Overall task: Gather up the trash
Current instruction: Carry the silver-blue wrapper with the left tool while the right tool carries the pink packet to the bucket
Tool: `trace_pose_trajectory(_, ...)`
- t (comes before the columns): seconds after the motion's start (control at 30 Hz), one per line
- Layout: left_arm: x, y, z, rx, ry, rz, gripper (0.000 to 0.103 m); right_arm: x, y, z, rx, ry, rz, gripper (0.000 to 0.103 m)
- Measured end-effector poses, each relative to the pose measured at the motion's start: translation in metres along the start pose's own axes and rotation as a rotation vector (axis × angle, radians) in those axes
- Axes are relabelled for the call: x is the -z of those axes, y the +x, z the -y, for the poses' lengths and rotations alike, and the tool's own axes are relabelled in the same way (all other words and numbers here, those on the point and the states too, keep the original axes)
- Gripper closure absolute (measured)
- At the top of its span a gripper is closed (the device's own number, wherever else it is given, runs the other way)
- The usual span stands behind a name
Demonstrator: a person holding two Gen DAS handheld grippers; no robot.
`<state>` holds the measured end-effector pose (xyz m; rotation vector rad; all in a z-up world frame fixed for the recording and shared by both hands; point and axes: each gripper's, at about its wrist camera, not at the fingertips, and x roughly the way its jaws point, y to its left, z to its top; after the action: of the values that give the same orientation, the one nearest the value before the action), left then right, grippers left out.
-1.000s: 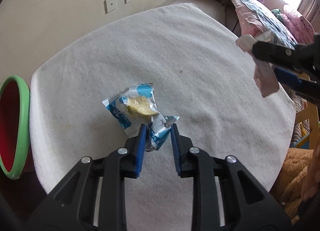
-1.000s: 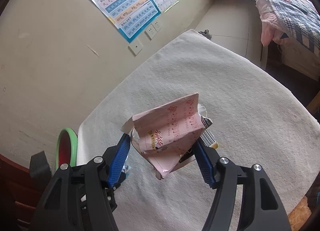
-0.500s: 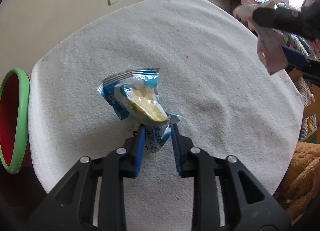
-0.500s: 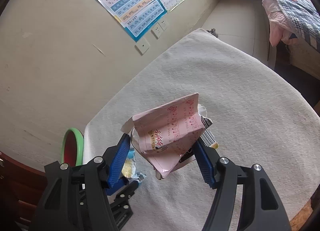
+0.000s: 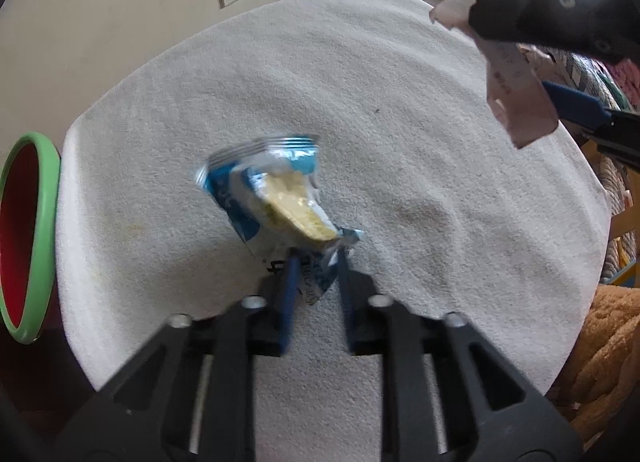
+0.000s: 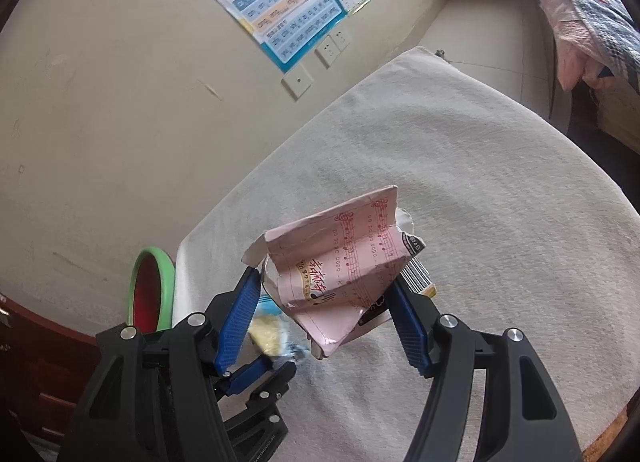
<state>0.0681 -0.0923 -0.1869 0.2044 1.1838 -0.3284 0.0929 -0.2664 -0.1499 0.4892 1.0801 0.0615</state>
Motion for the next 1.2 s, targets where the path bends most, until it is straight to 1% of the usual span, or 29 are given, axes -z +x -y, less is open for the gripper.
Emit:
trace_pose_trajectory(0.1,-0.004,-0.006,-0.014,-0.003,-0.046,0.002,0.093,-0.001,-0.003,0.0,-0.015,0.005,0.011,0.04)
trace_pose_trajectory(0.23,-0.009,-0.015,-0.049,-0.038,-0.152,0.005,0.093,-0.001,-0.008,0.001,-0.034,0.021,0.021,0.04)
trace_pose_trajectory(0.4,-0.01,-0.029,-0.084,-0.087,-0.225,0.024,0.093,0.001,-0.01,-0.003,-0.044,0.009,0.018,0.04)
trace_pose_trajectory(0.53,-0.01,-0.042,-0.096,-0.108,-0.228,0.053,0.093,0.004,-0.008,-0.005,-0.038,0.002,0.007,0.04)
trace_pose_trajectory(0.7,-0.008,-0.051,-0.105,-0.109,-0.218,0.077,0.093,0.003,-0.001,-0.009,-0.019,-0.006,-0.003,0.04)
trace_pose_trajectory(0.83,0.0,-0.06,-0.113,-0.108,-0.22,0.097,0.093,0.004,0.002,-0.013,0.0,-0.016,-0.012,0.04)
trace_pose_trajectory(0.97,0.004,-0.068,-0.121,-0.107,-0.209,0.127,0.094,0.009,0.003,-0.016,0.003,-0.027,-0.02,0.04)
trace_pose_trajectory(1.03,0.007,-0.073,-0.129,-0.098,-0.215,0.15,0.093,0.012,0.001,-0.021,0.006,-0.045,-0.011,0.04)
trace_pose_trajectory(1.2,0.015,-0.083,-0.147,-0.081,-0.229,0.194,0.093,0.023,-0.001,-0.036,0.055,-0.13,0.027,0.04)
